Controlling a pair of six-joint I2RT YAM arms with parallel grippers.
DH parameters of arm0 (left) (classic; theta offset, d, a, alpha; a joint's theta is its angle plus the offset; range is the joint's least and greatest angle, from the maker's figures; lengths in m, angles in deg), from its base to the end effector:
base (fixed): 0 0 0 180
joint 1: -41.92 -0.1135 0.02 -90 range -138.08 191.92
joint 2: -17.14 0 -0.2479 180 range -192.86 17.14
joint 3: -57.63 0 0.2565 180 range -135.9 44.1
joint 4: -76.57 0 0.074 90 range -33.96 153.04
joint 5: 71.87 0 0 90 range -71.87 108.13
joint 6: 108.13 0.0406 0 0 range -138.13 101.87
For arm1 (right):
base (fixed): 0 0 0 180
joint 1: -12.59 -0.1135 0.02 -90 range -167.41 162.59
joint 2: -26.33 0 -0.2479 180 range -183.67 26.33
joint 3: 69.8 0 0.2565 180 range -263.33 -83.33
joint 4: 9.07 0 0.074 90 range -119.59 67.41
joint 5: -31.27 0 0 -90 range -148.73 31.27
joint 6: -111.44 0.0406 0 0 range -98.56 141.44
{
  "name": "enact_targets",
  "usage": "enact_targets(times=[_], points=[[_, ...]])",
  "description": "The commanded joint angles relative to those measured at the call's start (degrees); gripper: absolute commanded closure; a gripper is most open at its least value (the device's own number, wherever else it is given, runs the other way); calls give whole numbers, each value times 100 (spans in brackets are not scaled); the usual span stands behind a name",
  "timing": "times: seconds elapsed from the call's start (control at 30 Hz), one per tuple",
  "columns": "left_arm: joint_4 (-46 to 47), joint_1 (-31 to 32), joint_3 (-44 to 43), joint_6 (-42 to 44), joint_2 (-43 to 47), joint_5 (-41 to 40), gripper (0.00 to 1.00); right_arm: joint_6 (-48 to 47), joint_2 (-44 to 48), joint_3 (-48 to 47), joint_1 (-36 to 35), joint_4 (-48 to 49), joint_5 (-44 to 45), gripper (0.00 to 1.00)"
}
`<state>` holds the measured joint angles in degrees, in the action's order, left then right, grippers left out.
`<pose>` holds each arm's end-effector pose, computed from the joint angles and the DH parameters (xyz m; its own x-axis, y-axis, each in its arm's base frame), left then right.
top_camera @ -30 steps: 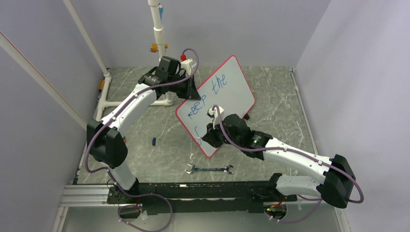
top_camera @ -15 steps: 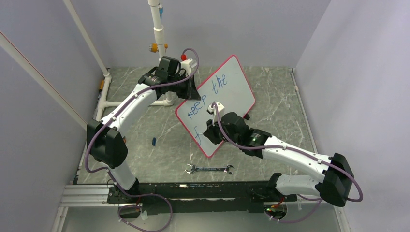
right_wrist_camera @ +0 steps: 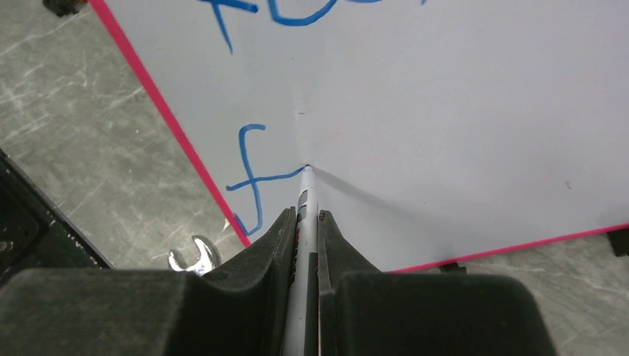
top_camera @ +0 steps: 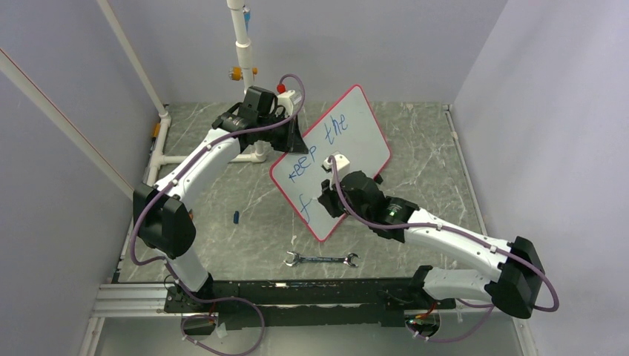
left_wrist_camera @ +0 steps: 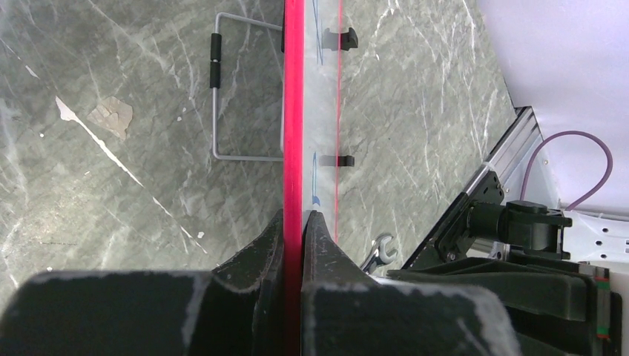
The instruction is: Write a sentence on the whiteboard
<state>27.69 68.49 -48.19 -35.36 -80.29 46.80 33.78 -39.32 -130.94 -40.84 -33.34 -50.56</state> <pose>0.3394 -0.1915 0.3256 -0.7676 0.0933 -0.6341 0.5145 0.6797 -0.5228 0.1676 0.2163 0.2642 -0.4343 -0.2303 -0.8708 -0.6428 0.7565 0.1205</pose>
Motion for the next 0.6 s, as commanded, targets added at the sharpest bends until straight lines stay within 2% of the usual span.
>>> enact_targets(times=[0.0, 0.57], points=[[93, -66, 1, 563, 165, -1118, 100, -22, 360, -105, 42, 194, 532, 100], [97, -69, -4, 554, 128, -1083, 100, 120, 448, 259, 159, 432, 310, 100]])
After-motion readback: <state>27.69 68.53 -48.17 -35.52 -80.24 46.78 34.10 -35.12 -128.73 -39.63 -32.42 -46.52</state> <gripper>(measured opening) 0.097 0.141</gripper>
